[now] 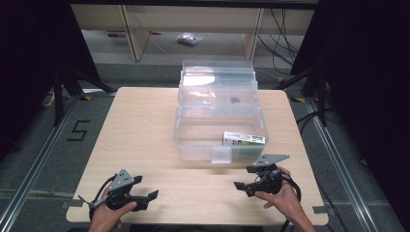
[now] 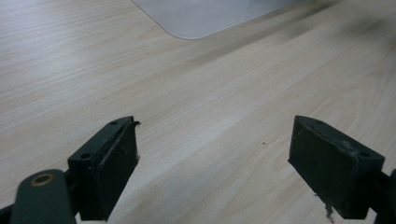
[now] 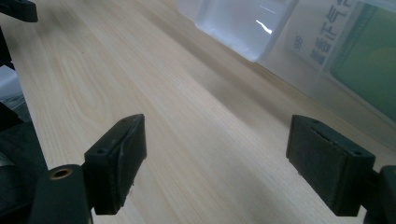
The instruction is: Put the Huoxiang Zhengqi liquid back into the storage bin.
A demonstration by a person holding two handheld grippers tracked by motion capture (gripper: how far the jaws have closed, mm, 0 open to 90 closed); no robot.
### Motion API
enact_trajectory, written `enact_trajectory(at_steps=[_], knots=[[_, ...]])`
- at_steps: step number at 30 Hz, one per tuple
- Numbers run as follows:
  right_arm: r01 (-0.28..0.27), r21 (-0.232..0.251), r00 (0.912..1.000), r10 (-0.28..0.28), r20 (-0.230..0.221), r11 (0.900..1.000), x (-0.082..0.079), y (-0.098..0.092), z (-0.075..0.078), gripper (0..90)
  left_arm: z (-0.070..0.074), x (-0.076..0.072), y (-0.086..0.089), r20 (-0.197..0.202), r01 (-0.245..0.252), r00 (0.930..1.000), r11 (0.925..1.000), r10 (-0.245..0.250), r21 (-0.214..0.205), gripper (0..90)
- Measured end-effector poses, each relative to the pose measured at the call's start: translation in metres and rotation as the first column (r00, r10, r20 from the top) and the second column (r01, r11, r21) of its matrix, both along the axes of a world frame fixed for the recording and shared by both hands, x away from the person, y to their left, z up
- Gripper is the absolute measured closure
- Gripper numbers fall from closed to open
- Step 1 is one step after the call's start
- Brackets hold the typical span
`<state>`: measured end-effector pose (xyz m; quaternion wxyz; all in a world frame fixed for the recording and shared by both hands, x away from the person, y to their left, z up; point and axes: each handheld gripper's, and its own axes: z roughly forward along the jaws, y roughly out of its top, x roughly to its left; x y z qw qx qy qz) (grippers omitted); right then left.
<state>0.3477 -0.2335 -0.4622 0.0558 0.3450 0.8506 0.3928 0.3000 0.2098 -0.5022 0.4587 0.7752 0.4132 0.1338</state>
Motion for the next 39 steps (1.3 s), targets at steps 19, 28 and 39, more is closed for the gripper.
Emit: enact_trajectory(at_steps=[19, 28, 39], knots=[[0.032, 0.011, 0.9994, -0.032, -0.01, 0.9994, -0.01, -0.011, -0.011, 16.7, 0.0, 0.0, 0.0, 0.002, 0.0, 1.0, 1.0, 0.0, -0.002, 14.9], [0.04, 0.005, 0.9991, -0.04, -0.015, 0.9992, -0.015, -0.014, -0.017, 16.3, 0.0, 0.0, 0.001, 0.003, 0.004, 1.0, 1.0, -0.004, 0.002, 14.9], [0.034, -0.008, 0.9991, -0.034, -0.023, 0.9994, -0.022, -0.016, -0.023, 16.4, 0.001, 0.0, 0.002, 0.005, 0.004, 1.0, 1.0, -0.004, 0.003, 14.9]])
